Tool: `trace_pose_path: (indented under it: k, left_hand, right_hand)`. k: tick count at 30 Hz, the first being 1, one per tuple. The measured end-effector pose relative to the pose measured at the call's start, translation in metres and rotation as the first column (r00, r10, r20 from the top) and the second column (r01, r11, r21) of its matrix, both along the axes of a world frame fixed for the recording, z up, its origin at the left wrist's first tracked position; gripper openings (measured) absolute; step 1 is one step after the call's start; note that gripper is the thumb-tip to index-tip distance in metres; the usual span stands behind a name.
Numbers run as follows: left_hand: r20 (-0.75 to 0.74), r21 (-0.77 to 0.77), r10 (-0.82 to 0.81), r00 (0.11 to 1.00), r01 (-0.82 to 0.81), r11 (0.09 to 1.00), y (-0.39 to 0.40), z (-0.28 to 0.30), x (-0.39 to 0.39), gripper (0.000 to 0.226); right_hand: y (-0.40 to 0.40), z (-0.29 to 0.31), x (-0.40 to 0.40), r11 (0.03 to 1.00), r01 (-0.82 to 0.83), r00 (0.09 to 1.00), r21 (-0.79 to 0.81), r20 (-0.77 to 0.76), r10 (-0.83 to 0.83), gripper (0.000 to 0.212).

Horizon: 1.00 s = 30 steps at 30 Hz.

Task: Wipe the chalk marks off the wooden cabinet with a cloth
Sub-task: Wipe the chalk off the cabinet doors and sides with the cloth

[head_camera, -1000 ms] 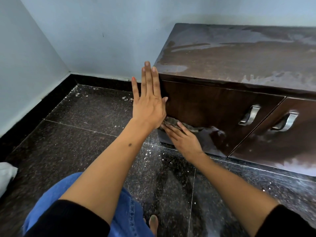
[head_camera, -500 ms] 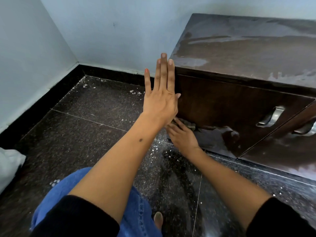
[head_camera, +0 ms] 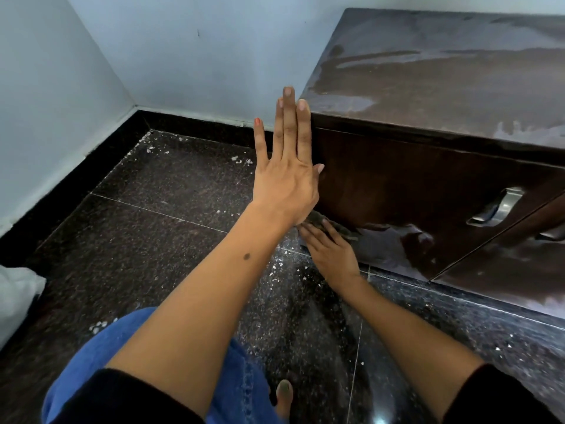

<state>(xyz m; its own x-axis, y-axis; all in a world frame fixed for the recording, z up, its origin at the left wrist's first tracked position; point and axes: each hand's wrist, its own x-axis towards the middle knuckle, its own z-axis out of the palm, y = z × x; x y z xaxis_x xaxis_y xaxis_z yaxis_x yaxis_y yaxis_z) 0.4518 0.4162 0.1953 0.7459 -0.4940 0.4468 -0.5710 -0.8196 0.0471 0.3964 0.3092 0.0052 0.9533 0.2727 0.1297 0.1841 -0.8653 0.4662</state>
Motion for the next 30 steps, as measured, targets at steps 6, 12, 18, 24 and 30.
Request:
trace_pose_path:
  k: [6, 12, 18, 24, 30]
  left_hand:
    - [-0.001, 0.014, 0.028, 1.0, -0.028, 1.0, -0.003, 0.0, 0.001, 0.078]
    - [0.001, 0.009, 0.009, 1.0, -0.009, 1.0, -0.002, -0.001, 0.001, 0.077]
    - [0.01, -0.005, 0.008, 1.0, -0.008, 1.0, -0.002, -0.003, 0.003, 0.078]
    - [0.002, -0.008, 0.053, 0.999, -0.053, 0.999, -0.011, -0.006, 0.001, 0.083]
    - [0.01, 0.012, 0.06, 0.998, -0.06, 0.998, -0.01, -0.005, -0.001, 0.083]
  right_hand:
    - [-0.004, -0.013, 0.007, 0.894, -0.211, 0.915, -0.396, -0.401, 0.038, 0.057]
    - [-0.028, -0.027, -0.014, 0.829, -0.277, 0.864, -0.486, -0.503, -0.007, 0.054]
    - [-0.018, -0.015, -0.007, 0.956, -0.098, 0.978, -0.276, -0.202, 0.042, 0.058]
    - [0.018, 0.004, 0.022, 0.873, -0.208, 0.947, -0.44, -0.314, 0.068, 0.057]
    - [0.0, -0.009, 0.011, 0.752, -0.335, 0.891, -0.568, -0.451, 0.057, 0.056]
